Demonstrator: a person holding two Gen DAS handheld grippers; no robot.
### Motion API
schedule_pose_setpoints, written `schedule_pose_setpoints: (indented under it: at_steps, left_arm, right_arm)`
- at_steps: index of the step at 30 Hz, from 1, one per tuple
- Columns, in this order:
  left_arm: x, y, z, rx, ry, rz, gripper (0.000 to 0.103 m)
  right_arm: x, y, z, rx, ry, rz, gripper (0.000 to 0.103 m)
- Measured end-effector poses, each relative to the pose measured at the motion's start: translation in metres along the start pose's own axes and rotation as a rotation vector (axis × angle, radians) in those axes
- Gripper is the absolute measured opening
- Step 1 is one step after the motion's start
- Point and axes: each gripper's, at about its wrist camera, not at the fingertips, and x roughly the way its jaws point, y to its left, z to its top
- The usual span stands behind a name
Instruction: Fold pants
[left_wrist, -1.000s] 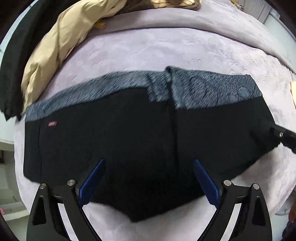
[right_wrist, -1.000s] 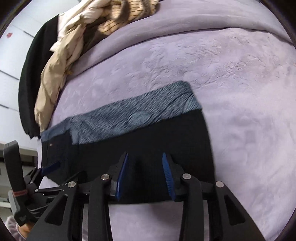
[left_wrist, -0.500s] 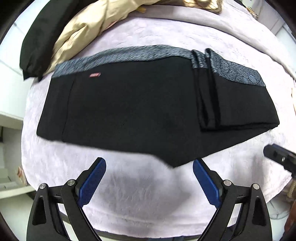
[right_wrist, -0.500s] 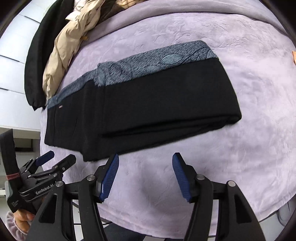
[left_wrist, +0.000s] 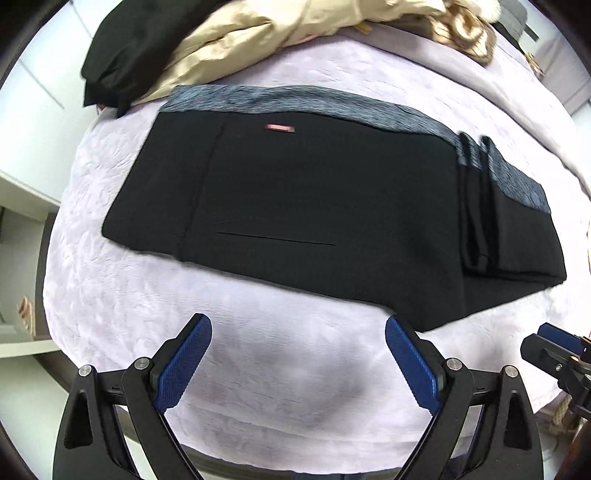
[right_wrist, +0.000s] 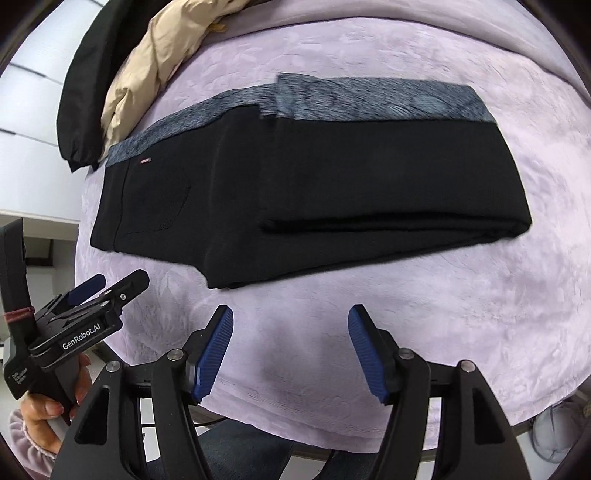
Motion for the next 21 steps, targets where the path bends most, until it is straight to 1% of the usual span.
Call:
schedule_pose_setpoints:
  at_steps: [1, 2, 5, 10, 15, 21]
  left_arm:
    - [0.001, 0.008, 0.001, -0.013, 0.0, -0.004, 0.096]
    - [-0.001, 0.007, 0.0, -0.021, 0.0, -0.005, 0.096]
    - [0.001, 0.026, 0.003, -0.051, -0.003, -0.009, 0.096]
    - [0.003, 0.049, 0.005, -0.104, -0.001, -0.023, 0.096]
    - [0.013, 0.076, 0.012, -0.131, -0.008, -0.022, 0.096]
    - [0.025, 0.1, 0.018, -0.17, 0.003, -0.033, 0.096]
  right_arm:
    - [0.001, 0.007, 0.002, -0.011, 0.002, -0.002, 0.069]
    - [0.003, 0.014, 0.004, -0.023, 0.004, -0.004, 0.069]
    - [0.007, 0.029, 0.008, -0.042, 0.014, -0.006, 0.07]
    - [0.013, 0.048, 0.011, -0.076, 0.032, -0.017, 0.07]
    - [0.018, 0.056, 0.014, -0.084, 0.049, -0.026, 0.07]
    - [0.024, 0.064, 0.016, -0.089, 0.068, -0.033, 0.07]
